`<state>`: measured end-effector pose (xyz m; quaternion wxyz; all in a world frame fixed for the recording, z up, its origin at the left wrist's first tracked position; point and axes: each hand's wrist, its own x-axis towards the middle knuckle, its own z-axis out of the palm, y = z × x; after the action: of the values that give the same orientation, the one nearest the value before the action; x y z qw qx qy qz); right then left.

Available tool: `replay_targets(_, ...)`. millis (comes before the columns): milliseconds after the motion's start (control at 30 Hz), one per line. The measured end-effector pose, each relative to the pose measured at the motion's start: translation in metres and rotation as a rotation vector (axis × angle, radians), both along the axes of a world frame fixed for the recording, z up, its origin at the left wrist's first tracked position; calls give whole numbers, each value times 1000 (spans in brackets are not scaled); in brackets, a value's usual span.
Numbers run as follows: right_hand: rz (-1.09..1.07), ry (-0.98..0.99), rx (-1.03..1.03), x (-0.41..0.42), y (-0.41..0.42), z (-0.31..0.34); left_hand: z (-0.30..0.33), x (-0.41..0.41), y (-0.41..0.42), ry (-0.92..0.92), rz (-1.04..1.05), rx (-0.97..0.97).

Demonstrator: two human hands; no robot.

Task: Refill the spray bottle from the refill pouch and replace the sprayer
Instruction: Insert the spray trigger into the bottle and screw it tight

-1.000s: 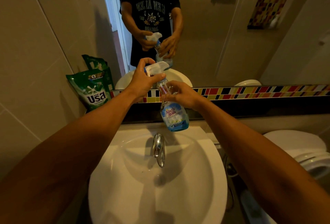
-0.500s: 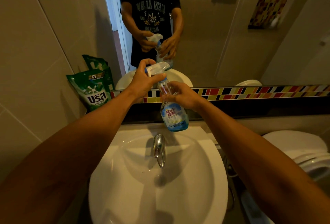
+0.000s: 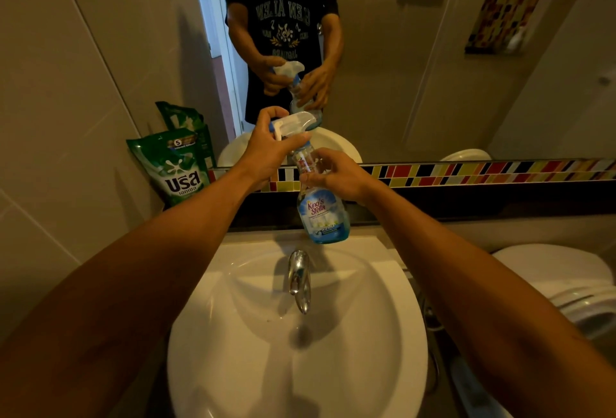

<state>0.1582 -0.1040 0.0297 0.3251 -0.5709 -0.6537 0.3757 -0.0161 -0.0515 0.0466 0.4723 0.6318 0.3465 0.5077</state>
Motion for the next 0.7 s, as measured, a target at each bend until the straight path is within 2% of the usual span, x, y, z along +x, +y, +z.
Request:
replay_targets(133, 11, -1, -11, -1, -1, 3, -2, -2, 3, 22, 48, 36)
replay_targets(467, -3, -19, 3, 0, -3, 4, -3, -4, 4, 45, -10, 14)
replay_targets(700, -4, -43, 5, 1, -4, 5, -2, 2, 1, -23, 45, 6)
